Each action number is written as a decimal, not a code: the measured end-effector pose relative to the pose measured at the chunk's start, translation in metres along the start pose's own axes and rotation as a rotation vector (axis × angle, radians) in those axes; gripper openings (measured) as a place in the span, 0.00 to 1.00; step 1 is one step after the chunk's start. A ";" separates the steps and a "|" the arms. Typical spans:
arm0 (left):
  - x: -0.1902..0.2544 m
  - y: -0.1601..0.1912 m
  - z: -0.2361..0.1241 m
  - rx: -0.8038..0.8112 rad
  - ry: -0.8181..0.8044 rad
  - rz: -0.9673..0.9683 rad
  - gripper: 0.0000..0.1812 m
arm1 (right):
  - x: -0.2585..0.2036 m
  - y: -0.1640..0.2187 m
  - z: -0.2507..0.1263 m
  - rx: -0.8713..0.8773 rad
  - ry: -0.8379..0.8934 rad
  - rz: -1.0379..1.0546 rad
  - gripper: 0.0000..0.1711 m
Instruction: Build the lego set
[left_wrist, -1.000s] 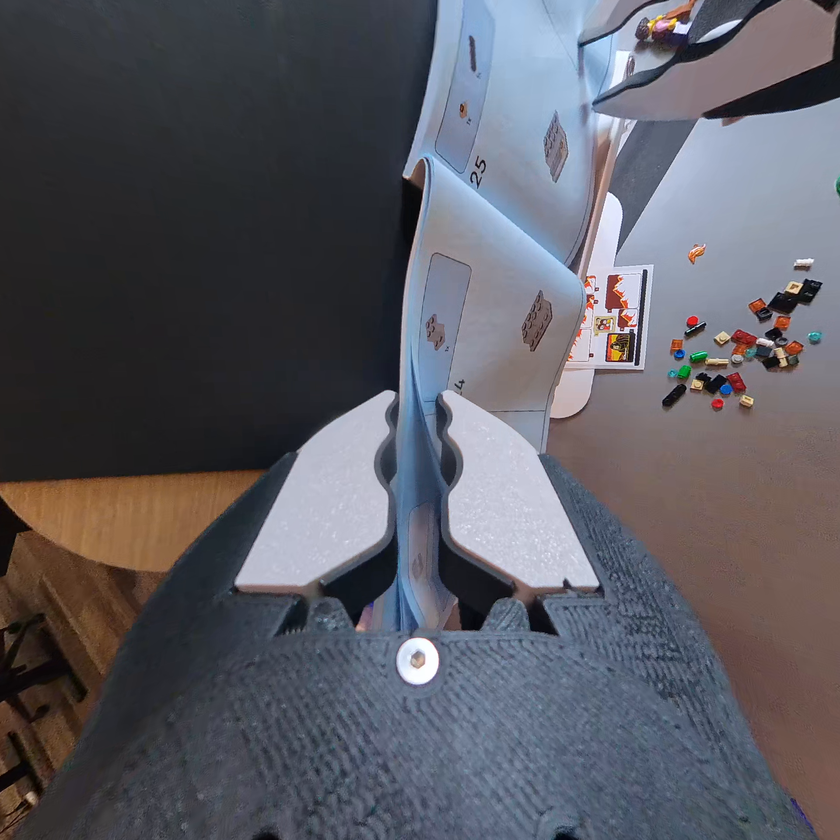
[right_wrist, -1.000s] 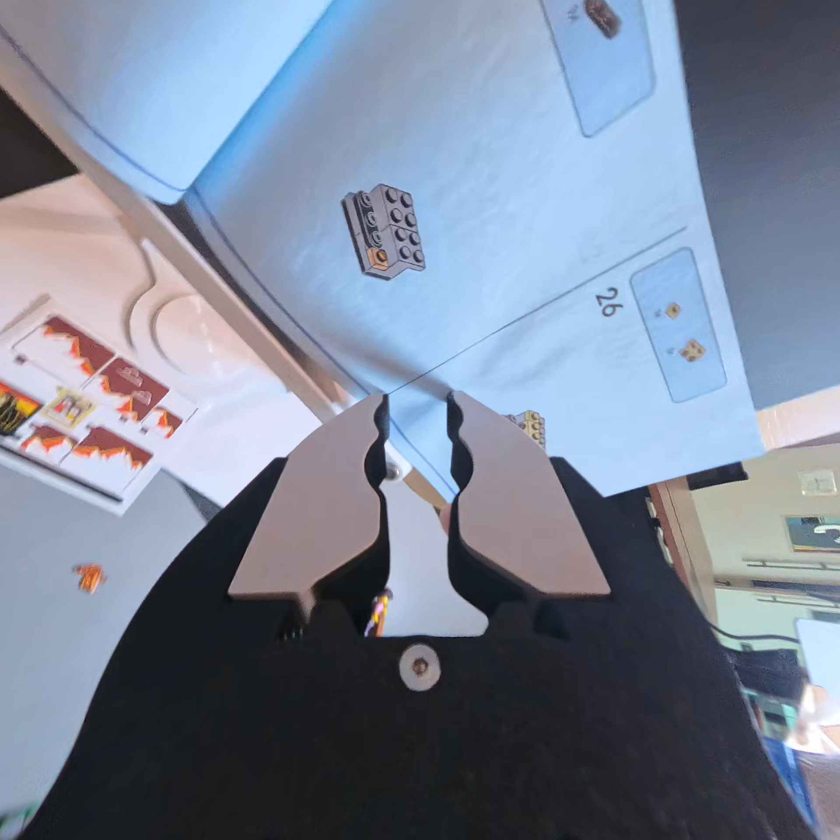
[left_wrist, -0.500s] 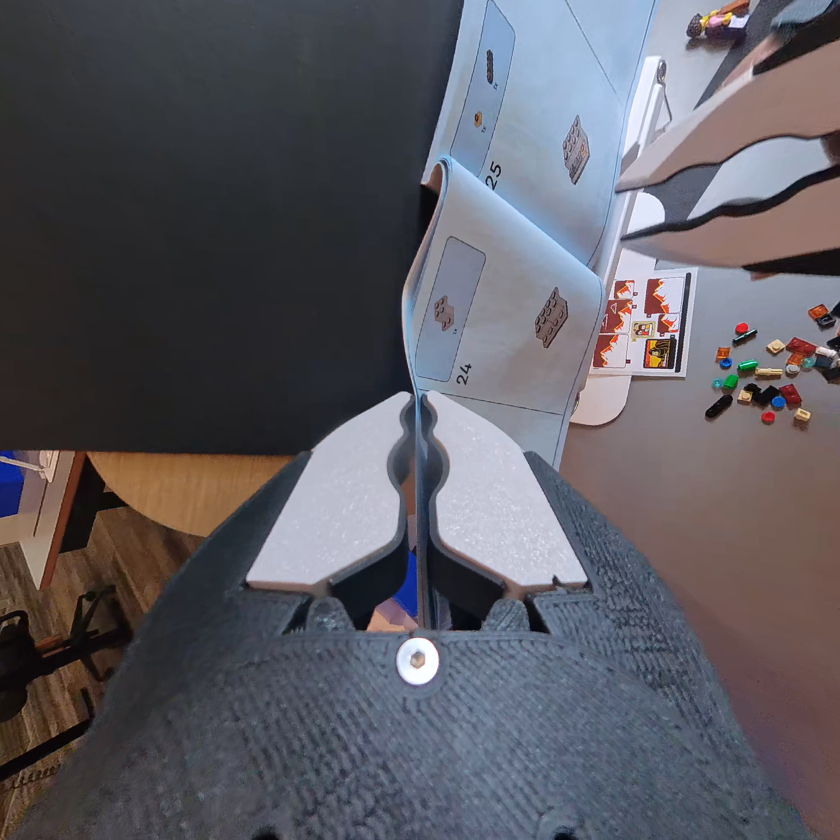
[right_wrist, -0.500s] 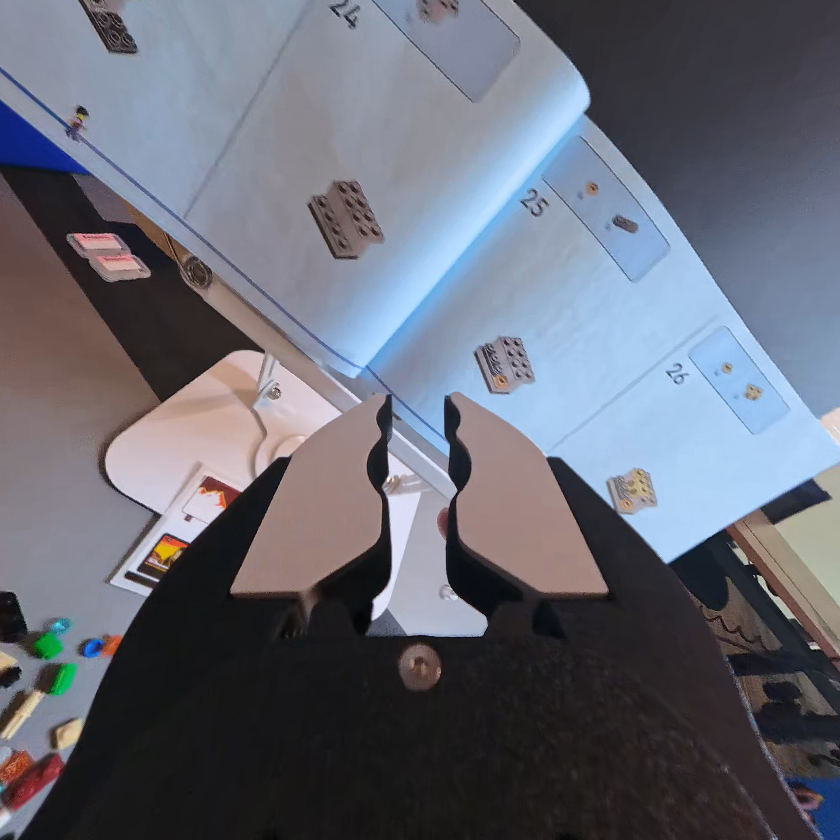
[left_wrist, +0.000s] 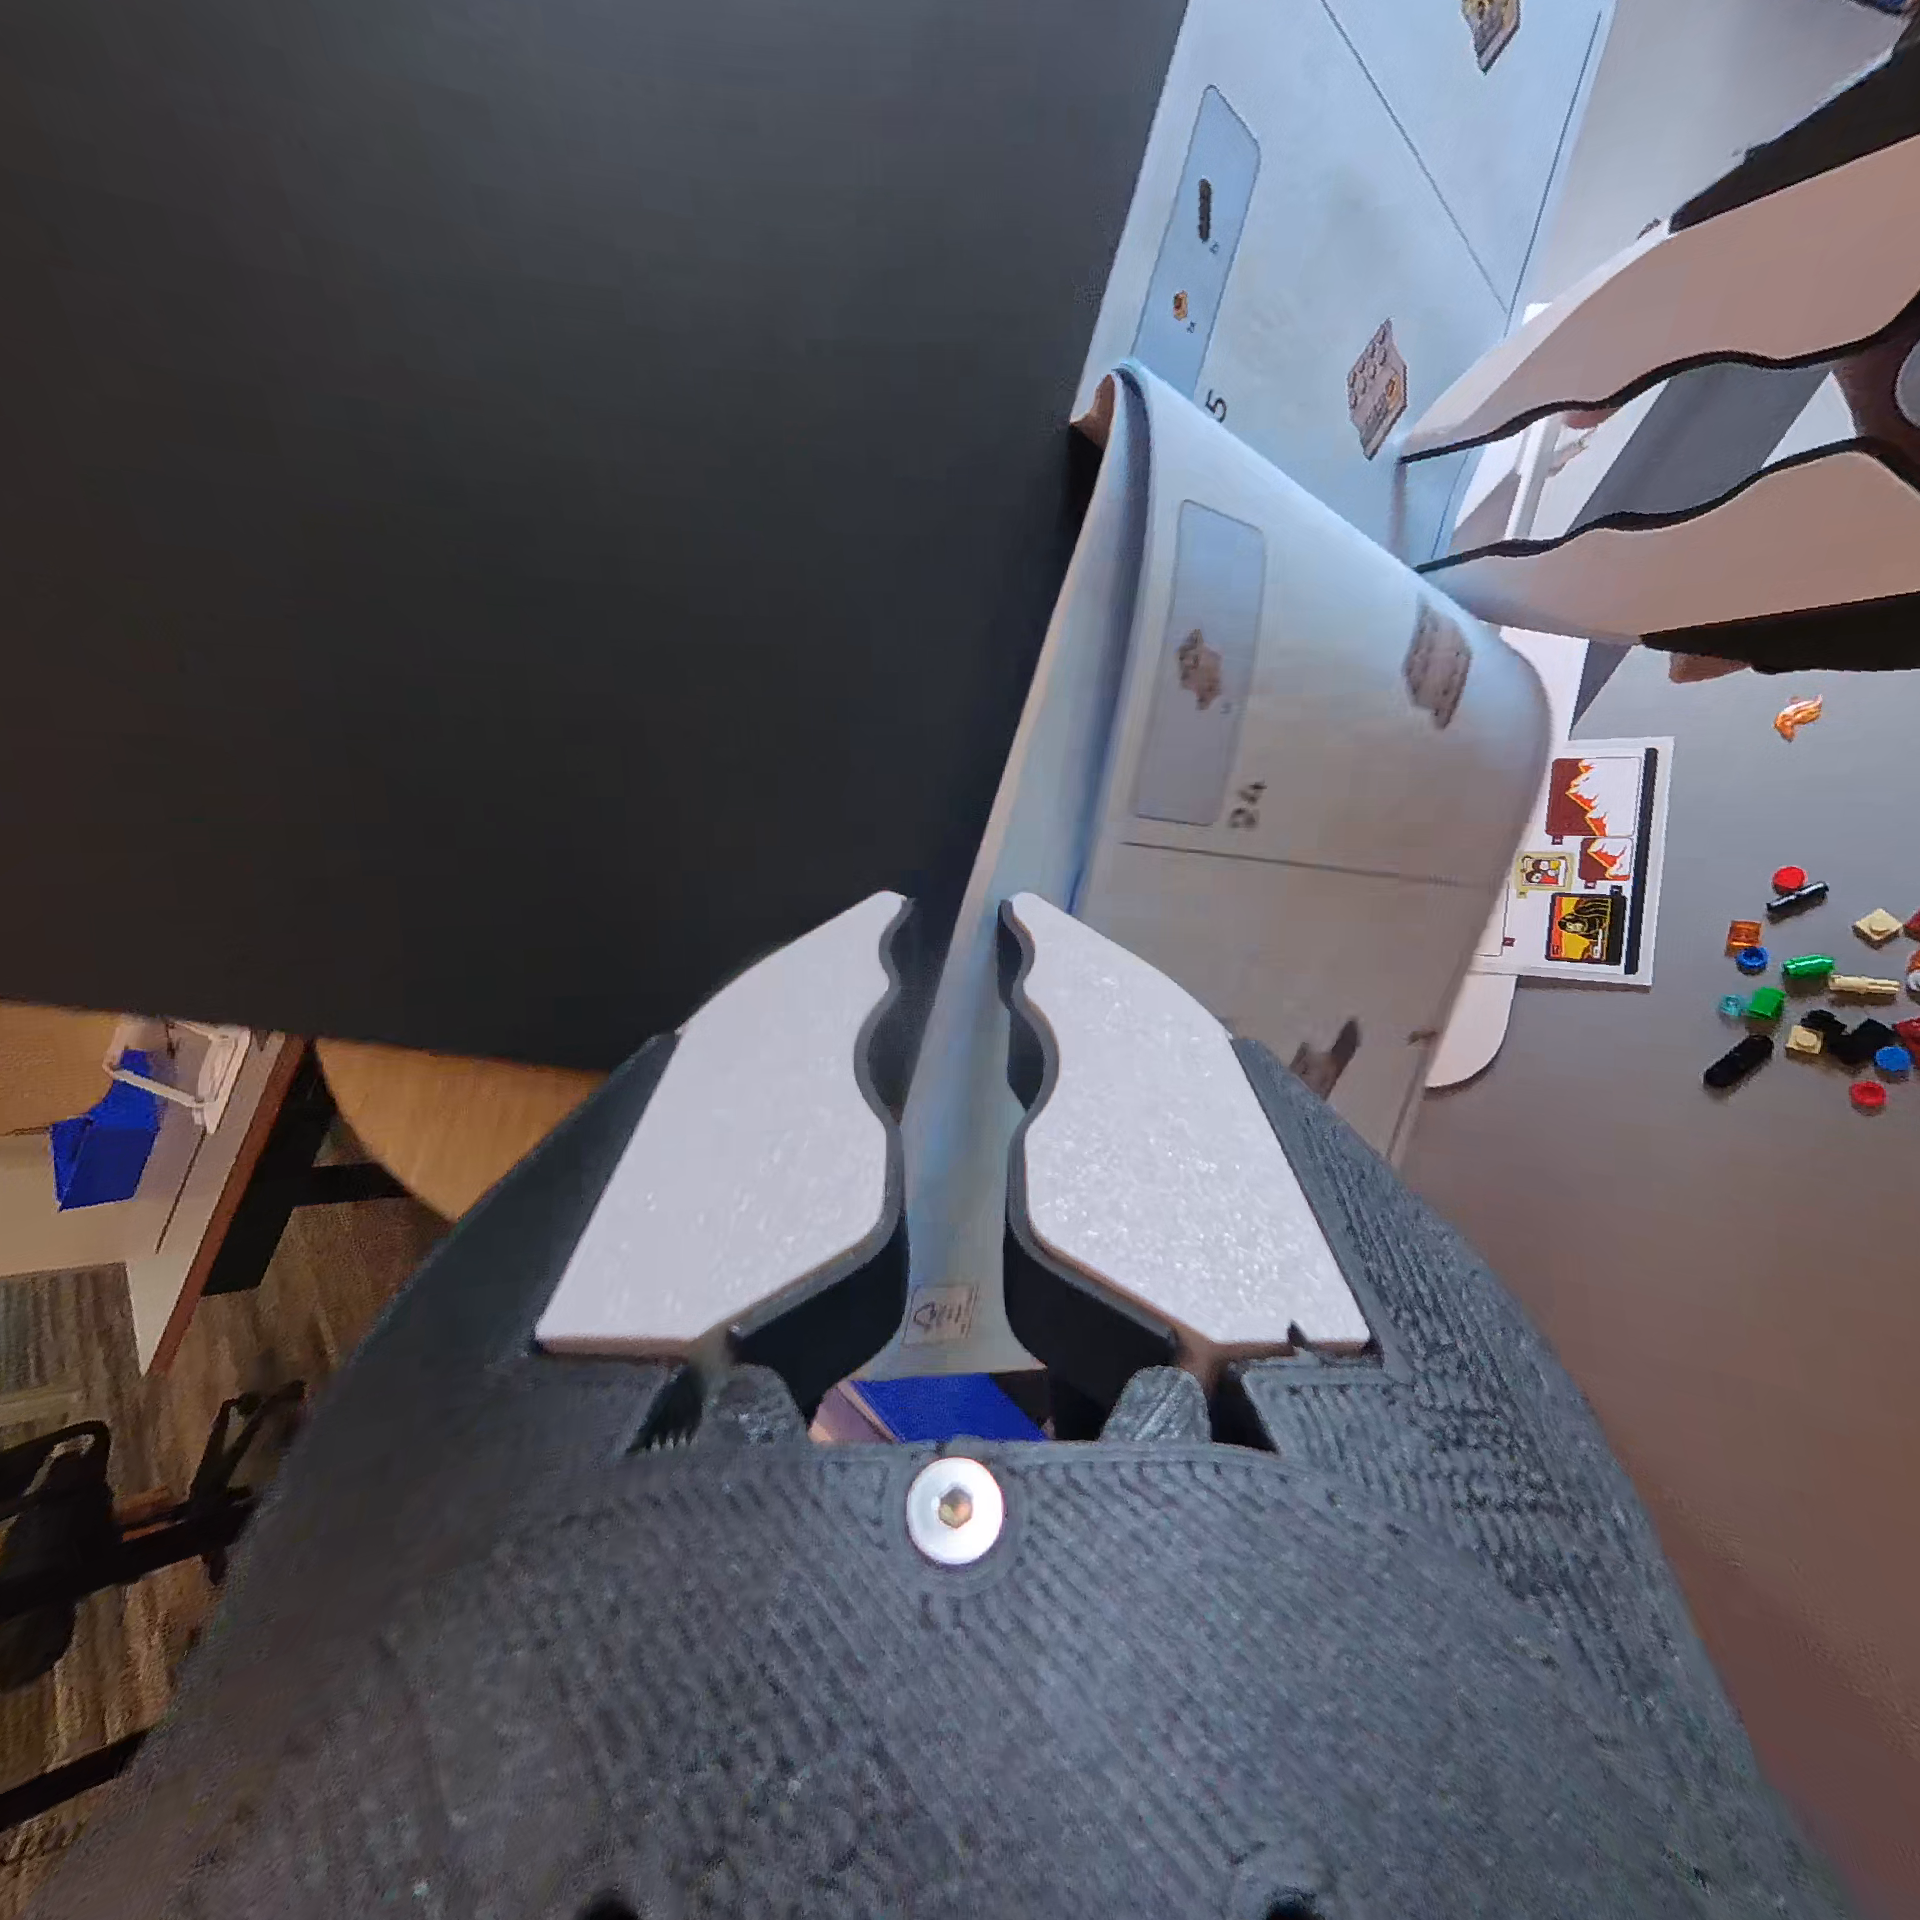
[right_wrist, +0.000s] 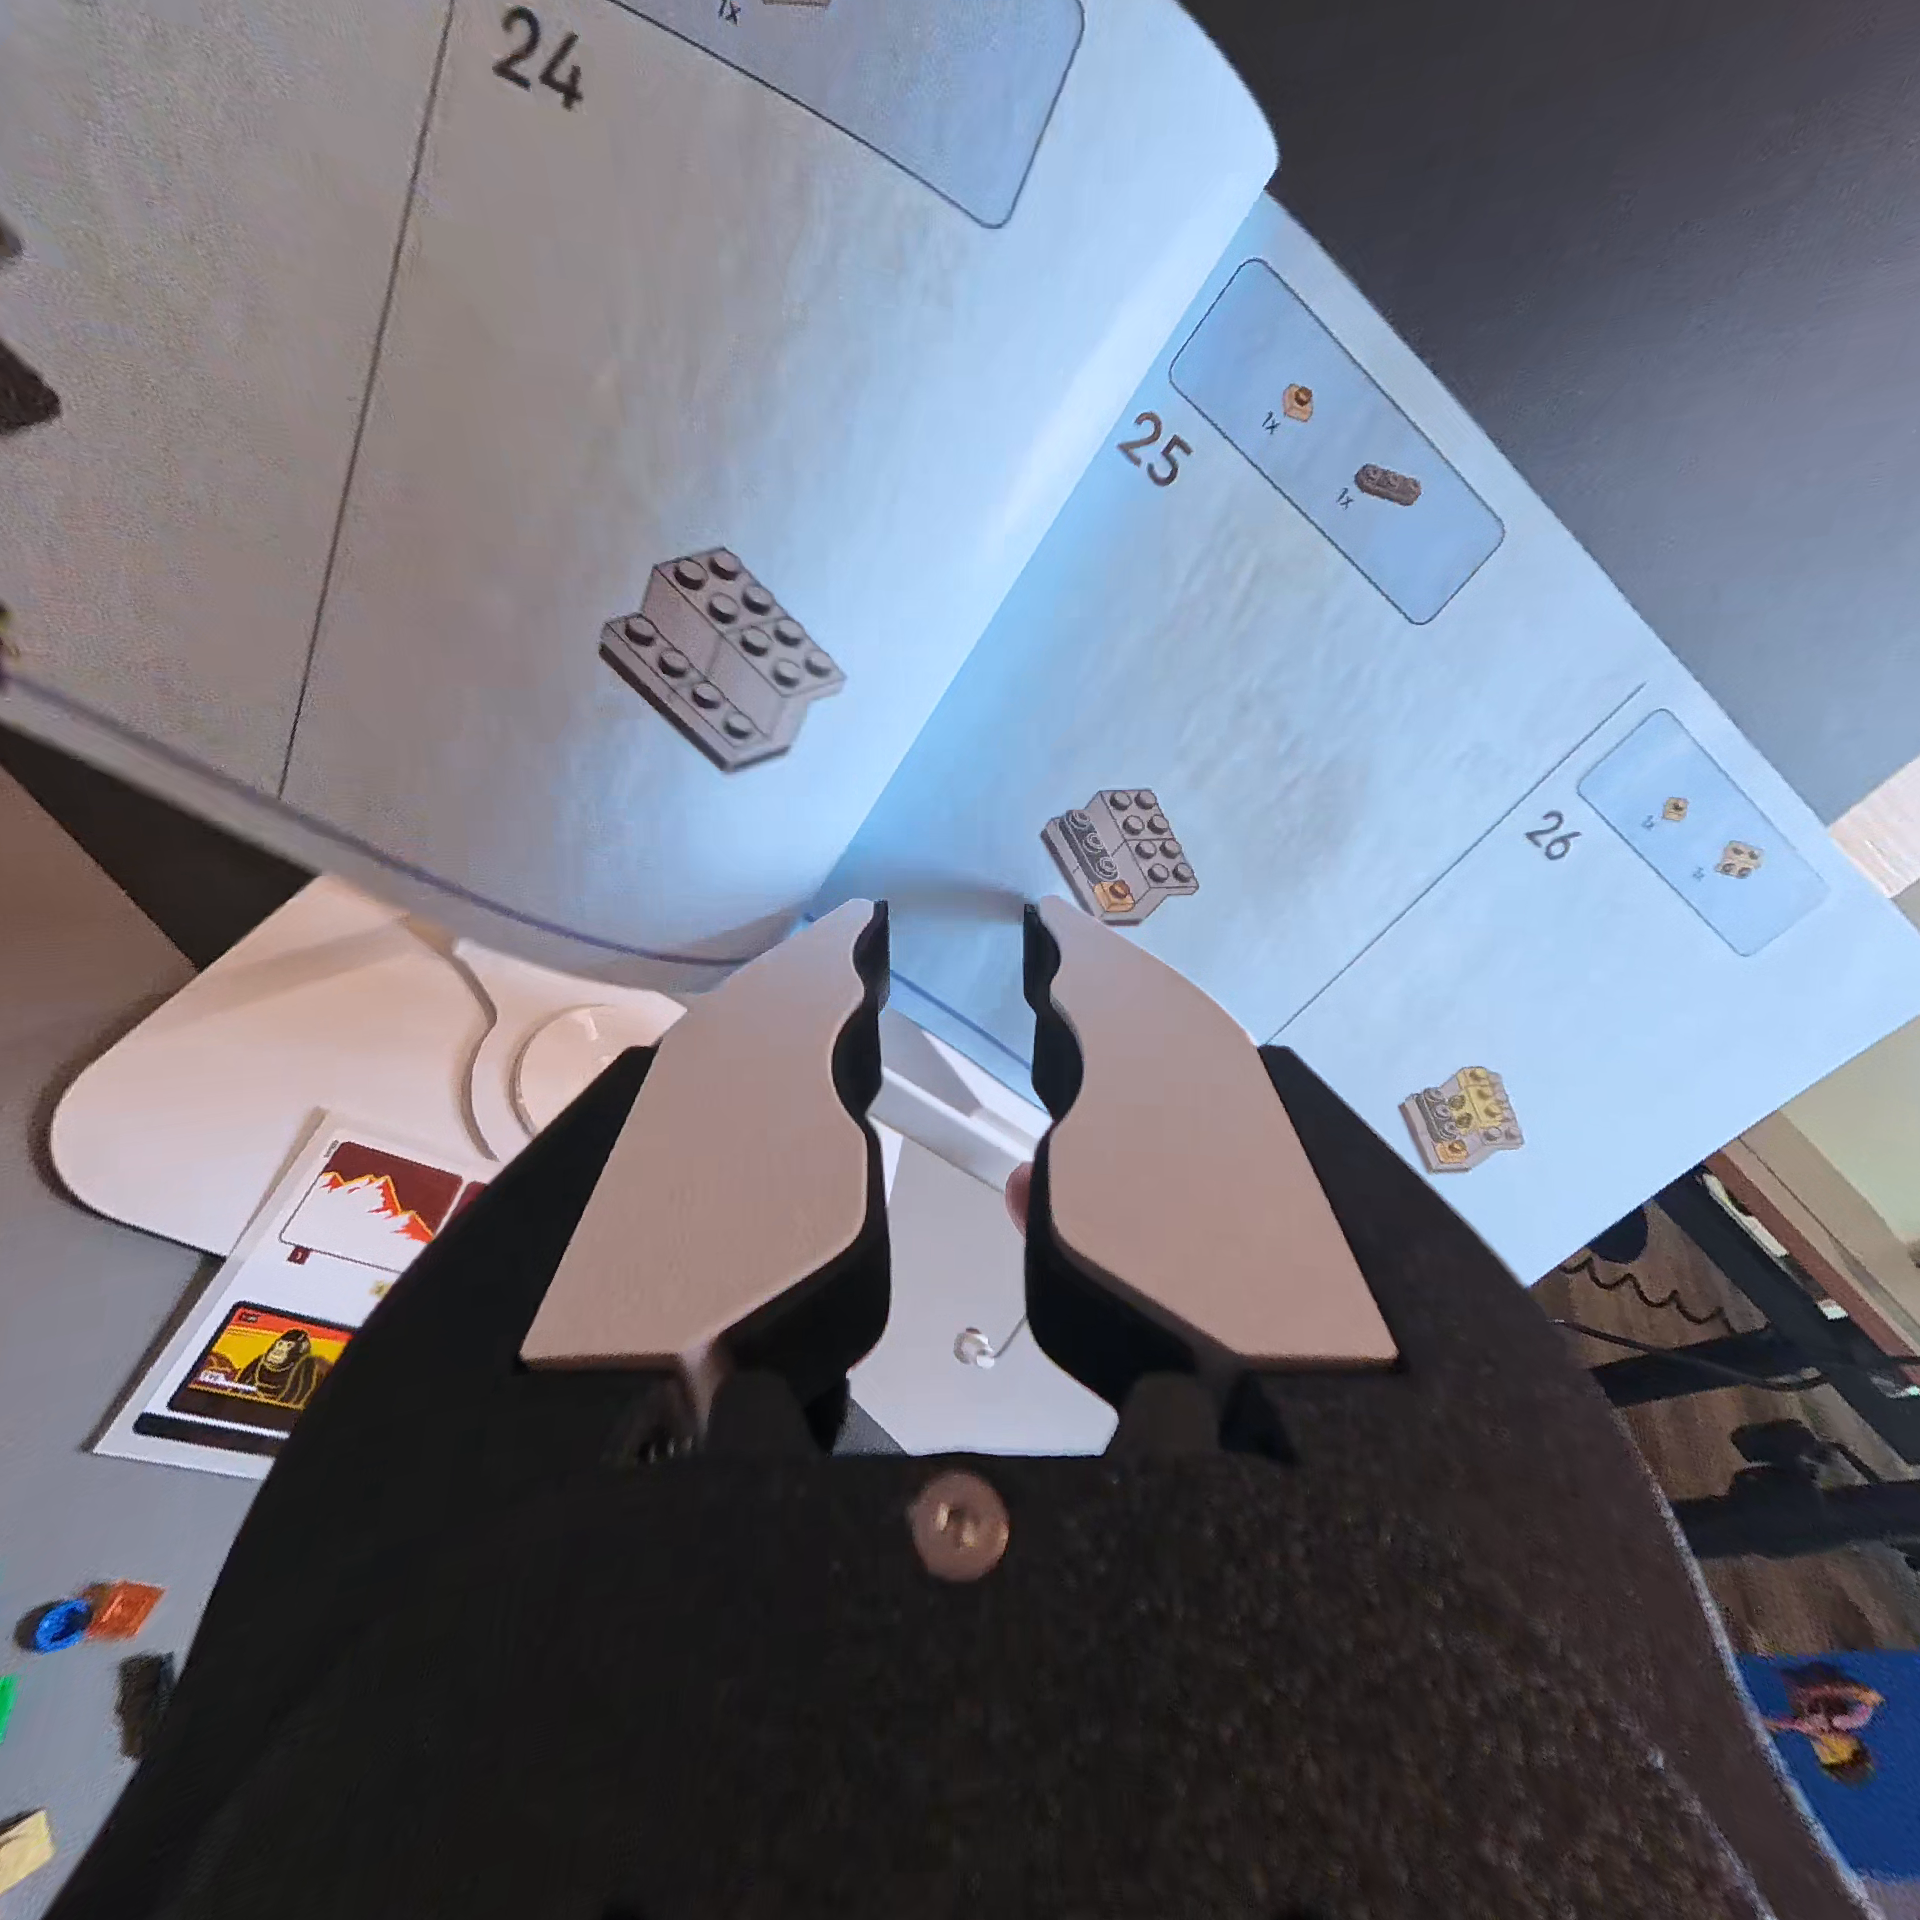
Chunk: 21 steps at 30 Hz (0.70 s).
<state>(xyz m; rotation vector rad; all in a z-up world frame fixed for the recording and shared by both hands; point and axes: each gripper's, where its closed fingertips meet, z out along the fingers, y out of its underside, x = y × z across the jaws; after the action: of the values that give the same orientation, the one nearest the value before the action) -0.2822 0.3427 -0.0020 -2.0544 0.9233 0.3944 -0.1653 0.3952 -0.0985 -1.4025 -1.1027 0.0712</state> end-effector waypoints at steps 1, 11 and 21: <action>-0.005 0.001 -0.005 0.017 -0.018 -0.019 0.09 | -0.001 0.001 0.000 -0.001 0.000 -0.006 0.14; 0.016 0.034 -0.068 0.166 -0.112 -0.174 0.10 | -0.009 -0.017 -0.012 0.067 -0.016 0.053 0.13; 0.128 0.068 -0.031 0.247 0.062 -0.353 0.10 | -0.030 -0.036 -0.011 0.160 -0.106 -0.020 0.11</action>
<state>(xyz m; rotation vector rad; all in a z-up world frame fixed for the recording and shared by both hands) -0.2467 0.2318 -0.0932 -1.9572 0.5934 0.0249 -0.1943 0.3590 -0.0846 -1.2564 -1.1719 0.2170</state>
